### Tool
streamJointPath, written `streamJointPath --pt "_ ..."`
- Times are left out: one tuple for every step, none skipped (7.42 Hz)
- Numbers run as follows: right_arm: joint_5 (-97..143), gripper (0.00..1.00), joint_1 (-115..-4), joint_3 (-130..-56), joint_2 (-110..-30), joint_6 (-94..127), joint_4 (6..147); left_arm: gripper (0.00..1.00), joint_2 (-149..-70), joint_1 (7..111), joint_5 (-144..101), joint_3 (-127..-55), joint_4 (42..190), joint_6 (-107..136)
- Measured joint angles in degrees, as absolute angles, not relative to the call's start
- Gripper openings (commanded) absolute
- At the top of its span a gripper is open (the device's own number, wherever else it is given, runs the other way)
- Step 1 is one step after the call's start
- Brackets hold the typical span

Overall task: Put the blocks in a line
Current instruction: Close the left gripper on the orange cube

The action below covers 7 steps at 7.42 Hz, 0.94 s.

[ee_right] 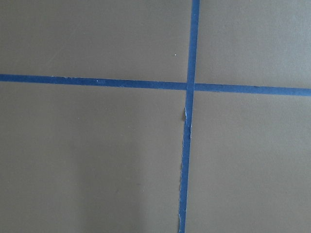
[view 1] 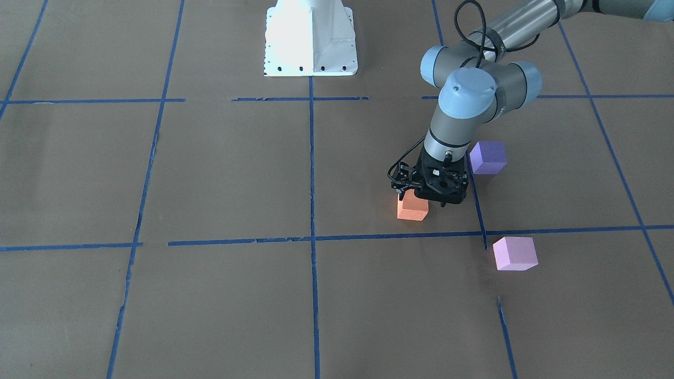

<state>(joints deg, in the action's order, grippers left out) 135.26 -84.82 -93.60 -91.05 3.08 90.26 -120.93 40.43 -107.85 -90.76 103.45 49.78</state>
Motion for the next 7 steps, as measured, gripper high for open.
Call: streamJointPath --pt "135.3 1.00 -84.8 -93.6 -91.1 3.1 90.2 1.00 -121.6 40.0 -107.4 -89.8 103.2 49.9" --pt "135.3 1.00 -84.8 -93.6 -91.1 3.1 90.2 1.00 -121.9 39.6 -107.1 -89.2 103.1 49.9" --pt "135.3 1.00 -84.8 -93.6 -91.1 3.1 90.2 0.99 -122.1 39.2 -106.9 -88.8 103.1 49.9" --pt "135.3 1.00 -84.8 -93.6 -91.1 3.1 90.2 0.98 -122.1 38.6 -106.9 -88.3 103.1 49.8" --pt "135.3 1.00 -84.8 -93.6 -91.1 3.1 90.2 0.93 -122.1 38.2 -106.9 -87.6 103.2 49.8" --pt "135.3 1.00 -84.8 -93.6 -91.1 3.1 90.2 0.76 -122.2 38.1 -106.9 -87.1 103.4 49.8" --pt "135.3 1.00 -84.8 -93.6 -91.1 3.1 90.2 0.49 -122.3 38.0 -107.0 -86.9 103.7 49.8"
